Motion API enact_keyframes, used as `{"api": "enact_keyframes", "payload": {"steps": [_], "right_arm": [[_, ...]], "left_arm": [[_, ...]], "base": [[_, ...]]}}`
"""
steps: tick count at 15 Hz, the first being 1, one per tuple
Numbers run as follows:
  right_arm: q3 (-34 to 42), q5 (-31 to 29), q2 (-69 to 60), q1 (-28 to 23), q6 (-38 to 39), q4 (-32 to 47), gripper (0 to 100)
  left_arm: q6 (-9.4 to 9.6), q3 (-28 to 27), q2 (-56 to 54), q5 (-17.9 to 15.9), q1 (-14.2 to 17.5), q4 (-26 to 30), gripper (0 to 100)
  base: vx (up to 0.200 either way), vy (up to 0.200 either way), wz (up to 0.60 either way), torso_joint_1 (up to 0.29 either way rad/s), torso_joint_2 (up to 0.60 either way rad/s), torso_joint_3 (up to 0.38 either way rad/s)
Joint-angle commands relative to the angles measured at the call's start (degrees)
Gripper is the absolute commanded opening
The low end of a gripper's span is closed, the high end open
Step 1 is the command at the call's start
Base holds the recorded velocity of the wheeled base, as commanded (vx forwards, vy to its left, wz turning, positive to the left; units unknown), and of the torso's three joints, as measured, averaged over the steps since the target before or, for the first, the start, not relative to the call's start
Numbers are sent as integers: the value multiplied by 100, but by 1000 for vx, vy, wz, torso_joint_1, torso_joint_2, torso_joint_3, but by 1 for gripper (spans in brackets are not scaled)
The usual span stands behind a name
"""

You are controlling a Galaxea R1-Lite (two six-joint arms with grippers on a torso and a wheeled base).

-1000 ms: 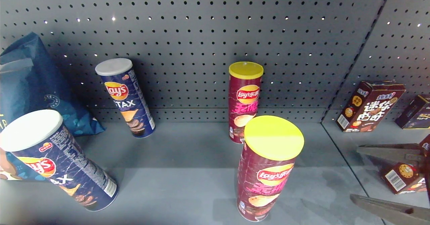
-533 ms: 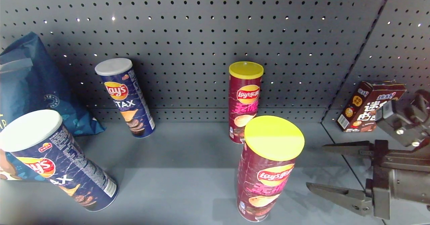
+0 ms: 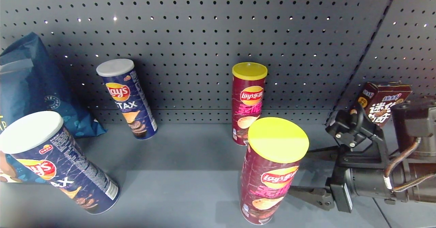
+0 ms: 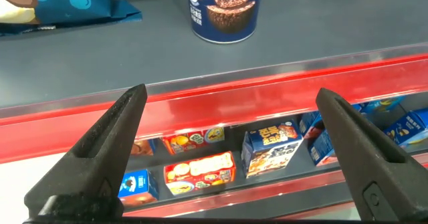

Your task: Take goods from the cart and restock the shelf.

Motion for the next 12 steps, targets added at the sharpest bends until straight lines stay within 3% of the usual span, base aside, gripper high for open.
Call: {"api": "enact_keyframes", "payload": {"steps": [1, 12], "right_arm": [[-244, -105, 414, 166, 7, -6, 100], [46, -105, 247, 157, 7, -6, 100]], "left_arm": [[-1, 0, 9, -1, 0, 0, 100], [-1, 0, 9, -1, 0, 0, 100]], "base": [[0, 0, 0, 0, 0, 0], [0, 0, 0, 0, 0, 0]]}}
